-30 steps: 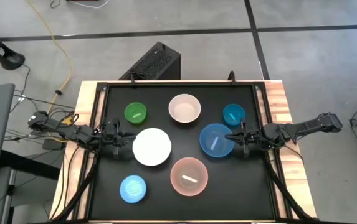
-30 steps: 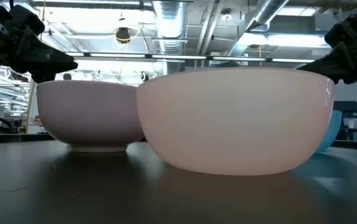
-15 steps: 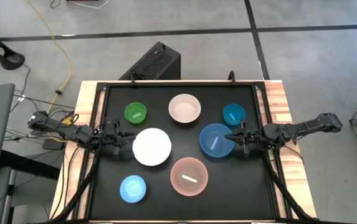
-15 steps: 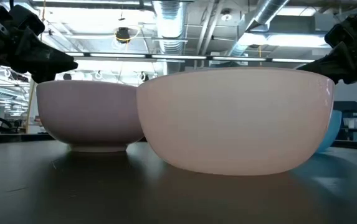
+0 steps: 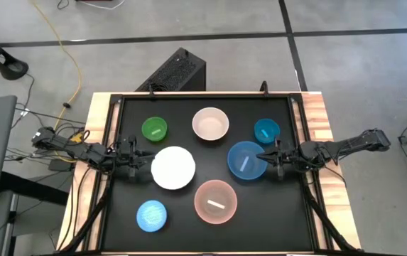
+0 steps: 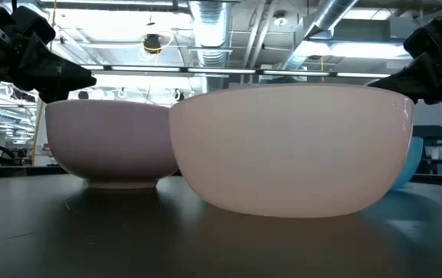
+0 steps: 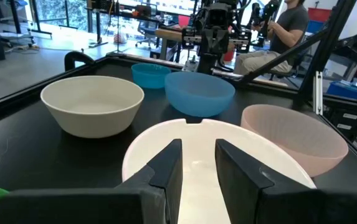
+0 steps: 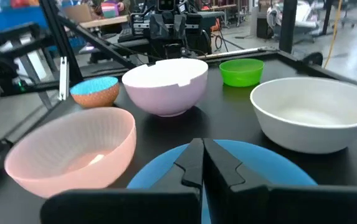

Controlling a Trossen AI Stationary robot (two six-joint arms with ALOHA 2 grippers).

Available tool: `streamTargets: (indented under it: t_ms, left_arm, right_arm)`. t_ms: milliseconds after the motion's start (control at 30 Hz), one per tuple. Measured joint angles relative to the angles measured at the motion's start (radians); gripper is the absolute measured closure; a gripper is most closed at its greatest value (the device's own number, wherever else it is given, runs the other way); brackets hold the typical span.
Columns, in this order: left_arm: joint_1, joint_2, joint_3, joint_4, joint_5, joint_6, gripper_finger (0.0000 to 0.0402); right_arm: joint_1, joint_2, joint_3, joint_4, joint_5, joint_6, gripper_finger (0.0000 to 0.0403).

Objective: Nest bowls inside each other
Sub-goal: Stack the orange bowl on top of the bottom white bowl

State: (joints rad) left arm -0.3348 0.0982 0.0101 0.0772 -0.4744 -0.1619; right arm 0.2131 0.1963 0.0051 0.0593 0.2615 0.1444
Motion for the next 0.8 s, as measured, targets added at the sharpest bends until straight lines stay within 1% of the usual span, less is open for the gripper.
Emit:
streamTargets:
  t_ms: [133,267,333,433,533,600,667,733,800]
  left_arm:
    - [0.0,0.0,0.0,0.0,-0.005,0.013,0.0317]
    - [0.0,0.0,0.0,0.008,-0.036,0.063,0.0317]
    - [0.0,0.0,0.0,0.009,-0.03,0.048,0.0317]
    - [0.0,0.0,0.0,0.044,-0.029,0.013,0.0317]
    - [0.0,0.0,0.0,0.069,-0.034,0.011,0.0317]
    - [0.0,0.0,0.0,0.1,-0.081,0.049,0.0317]
    - [0.003,0.0,0.0,0.127,-0.167,0.095,0.0317]
    - [0.015,0.0,0.0,0.154,-0.25,0.129,0.0317]
    - [0.037,-0.001,0.003,0.169,-0.292,0.157,0.0317]
  right_arm:
    - [0.0,0.0,0.0,0.001,0.0,-0.061,0.0377]
    - [0.0,0.0,0.0,0.02,0.001,-0.066,0.0377]
    - [0.0,0.0,0.0,0.058,0.011,-0.094,0.0377]
    - [-0.005,0.0,0.0,0.164,0.037,-0.252,0.0377]
    - [-0.039,0.0,0.001,0.274,0.042,-0.298,0.0377]
    - [-0.074,0.0,0.01,0.281,0.044,-0.3,0.0377]
    - [-0.11,0.021,0.029,0.282,0.043,-0.301,0.0376]
    - [-0.147,0.053,0.053,0.285,0.036,-0.303,0.0372]
    - [-0.175,0.103,0.088,0.285,0.032,-0.297,0.0364]
